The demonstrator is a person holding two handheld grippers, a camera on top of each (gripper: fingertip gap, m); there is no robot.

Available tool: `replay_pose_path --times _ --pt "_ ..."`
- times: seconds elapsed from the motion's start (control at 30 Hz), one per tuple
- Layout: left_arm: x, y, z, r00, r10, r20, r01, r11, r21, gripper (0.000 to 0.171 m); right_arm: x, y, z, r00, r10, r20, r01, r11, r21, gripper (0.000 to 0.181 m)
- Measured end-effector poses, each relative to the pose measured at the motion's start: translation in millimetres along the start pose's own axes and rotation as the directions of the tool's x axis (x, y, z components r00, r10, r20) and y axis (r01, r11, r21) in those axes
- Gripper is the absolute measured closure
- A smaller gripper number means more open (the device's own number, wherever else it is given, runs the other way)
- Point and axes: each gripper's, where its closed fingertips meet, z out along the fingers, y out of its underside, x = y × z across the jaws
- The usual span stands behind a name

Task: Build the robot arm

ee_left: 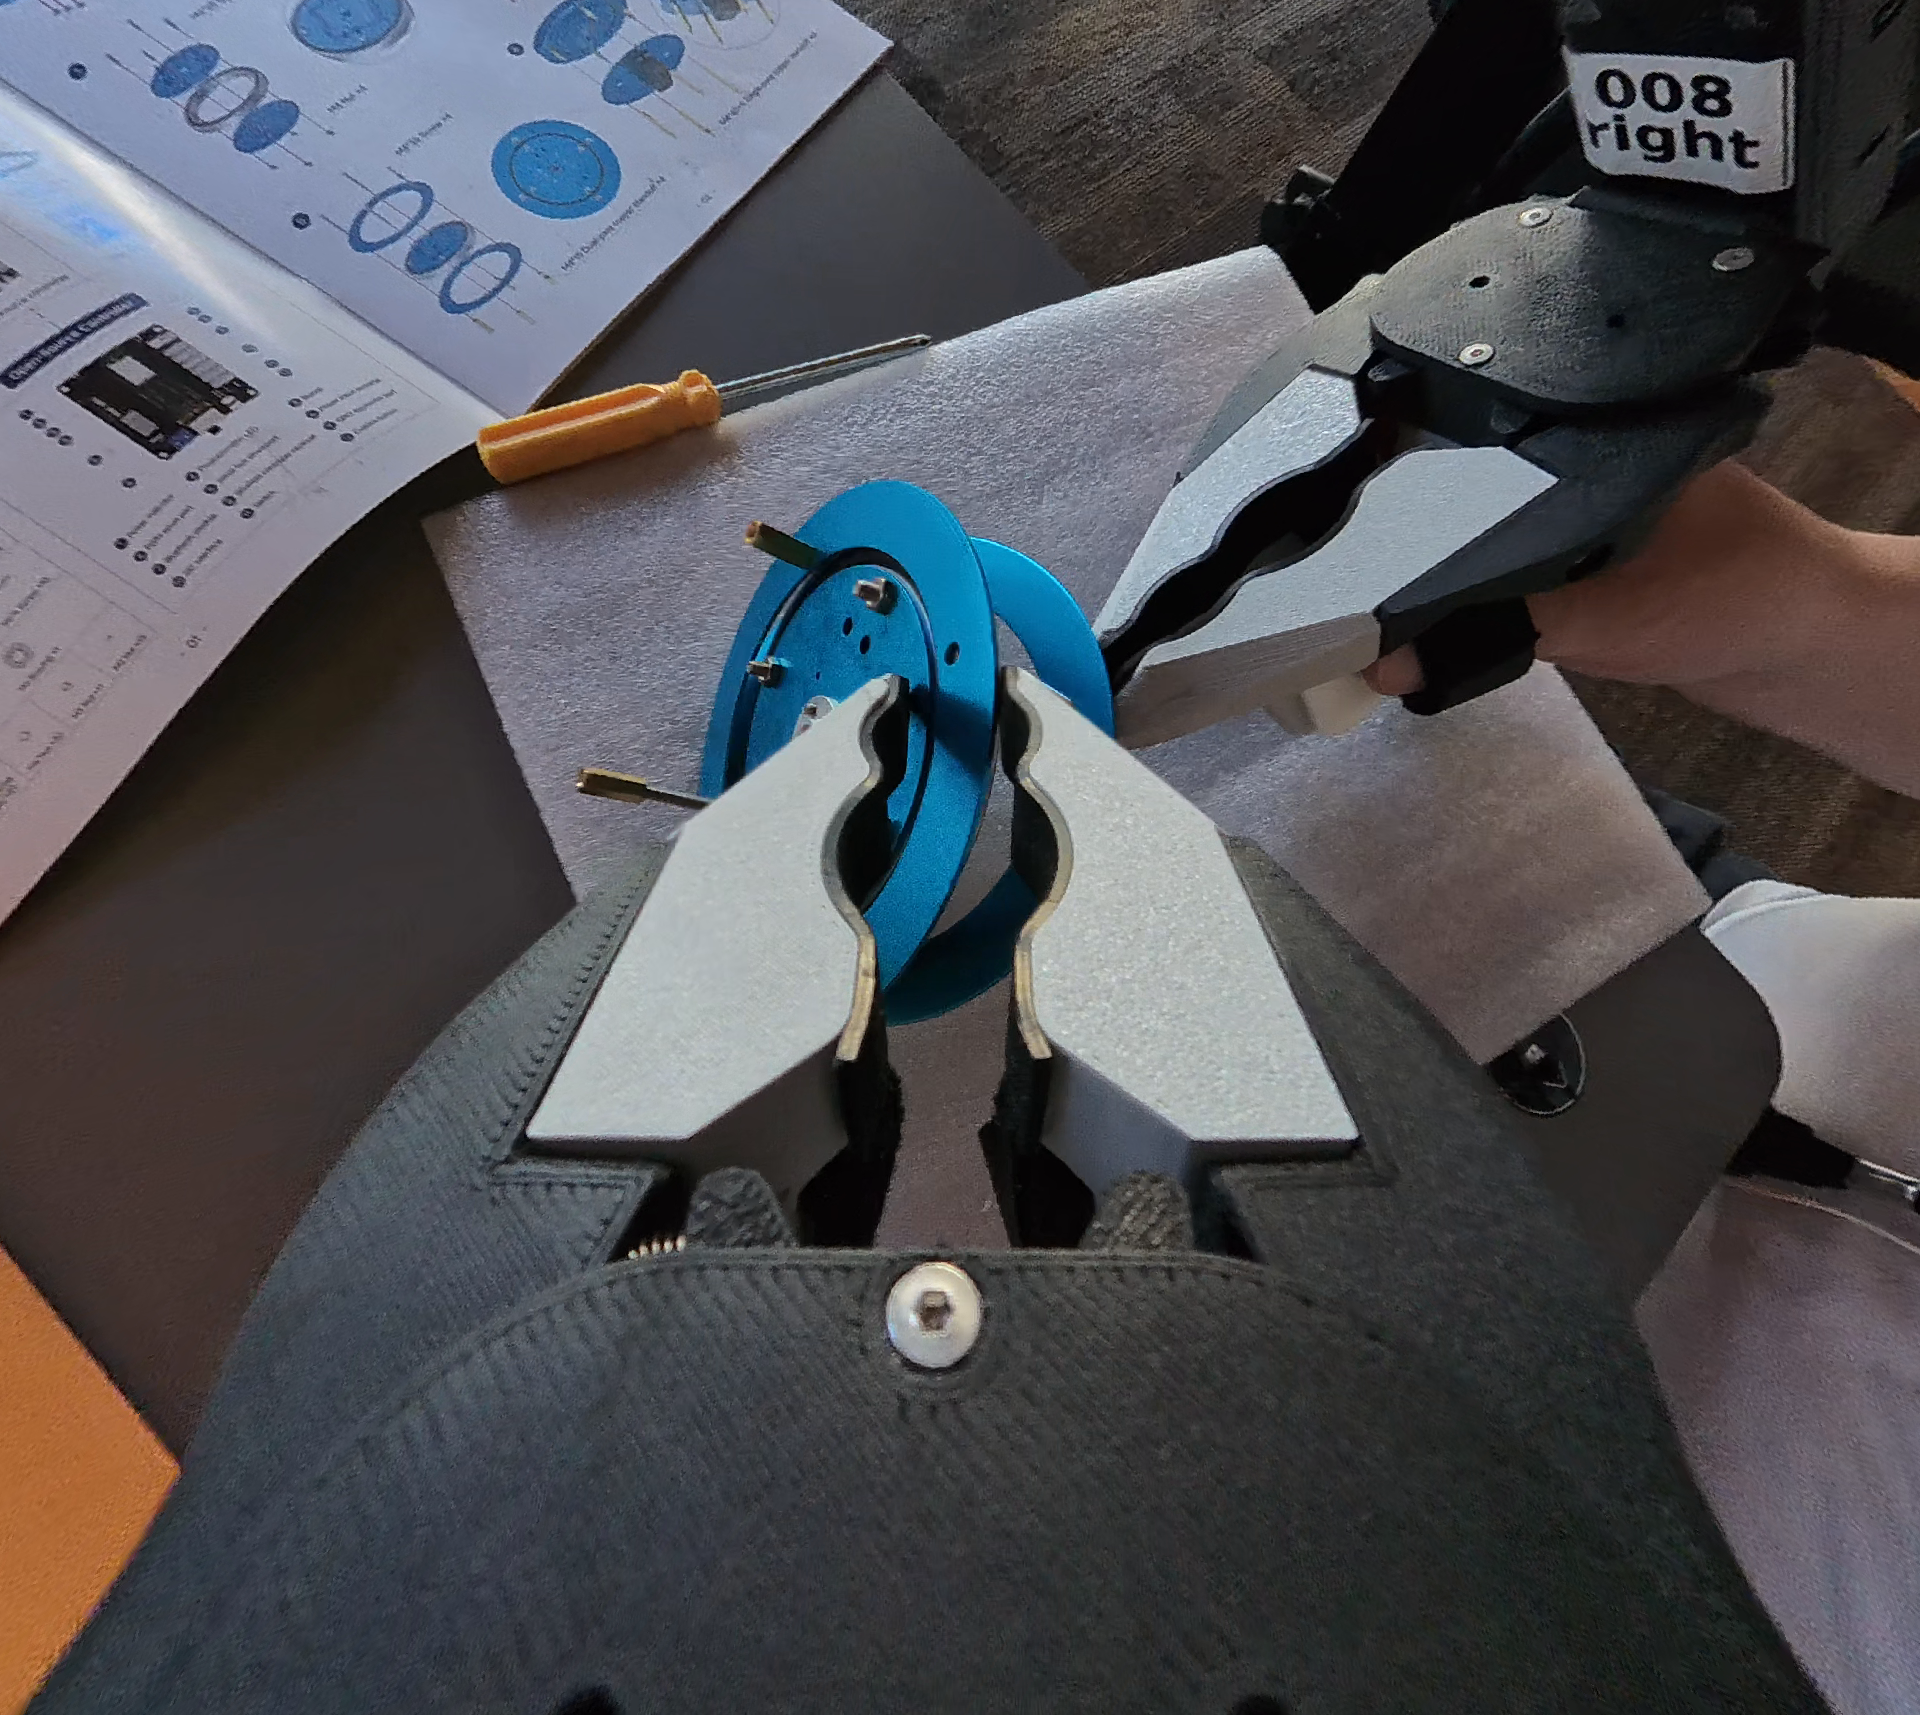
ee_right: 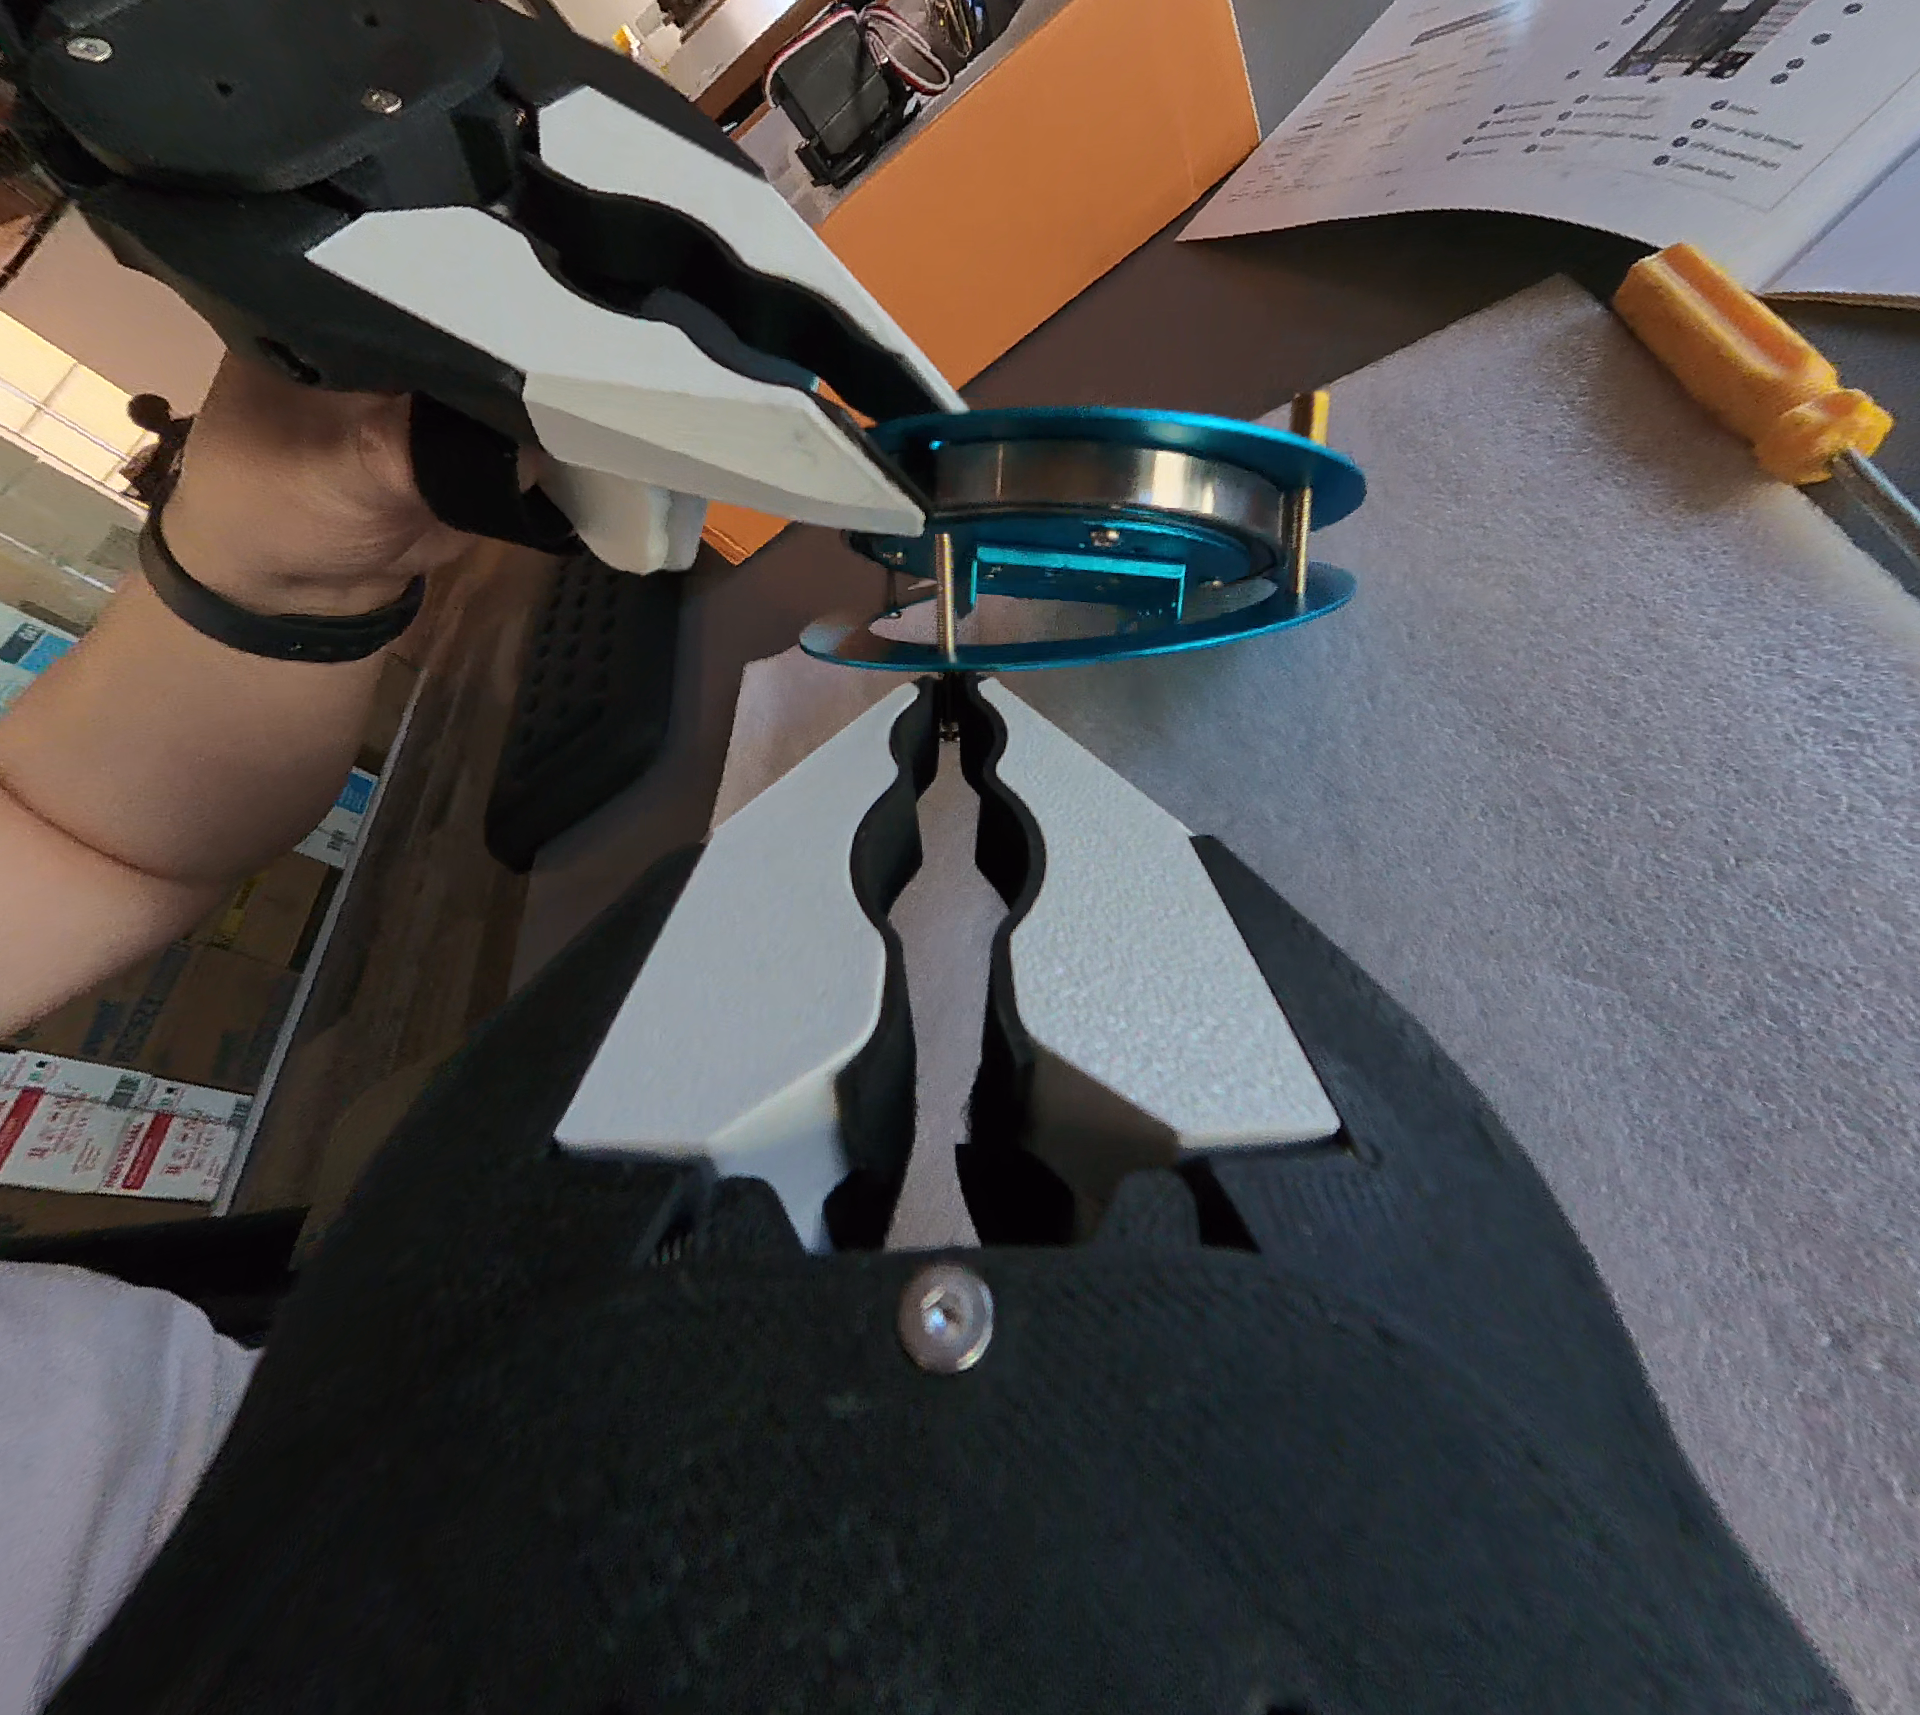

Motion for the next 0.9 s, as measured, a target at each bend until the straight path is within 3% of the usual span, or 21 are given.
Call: replay_pose_path --times 0.2,0.47,0.73,0.9 --pt "11.6 9.0 -6.0 0.995 -0.034 -0.095 0.039 0.998 0.052 0.155 4.1 7.5 -0.5 0.993 -0.099 -0.062 0.096 0.994 -0.051 0.180" --pt "20.7 18.4 -13.8 0.993 0.086 -0.081 -0.073 0.985 0.154 0.164 2.9 17.7 -0.4 0.959 -0.265 -0.096 0.258 0.963 -0.075 0.180" --pt "18.6 14.1 -16.6 0.970 0.241 0.025 -0.242 0.965 0.101 0.169 -1.2 8.3 -3.5 0.974 -0.210 -0.087 0.211 0.978 0.001 0.180" --pt "11.1 3.8 -22.4 0.979 0.201 0.047 -0.204 0.975 0.091 0.170 -6.3 -4.4 -4.0 0.991 -0.128 -0.030 0.130 0.989 0.065 0.180"
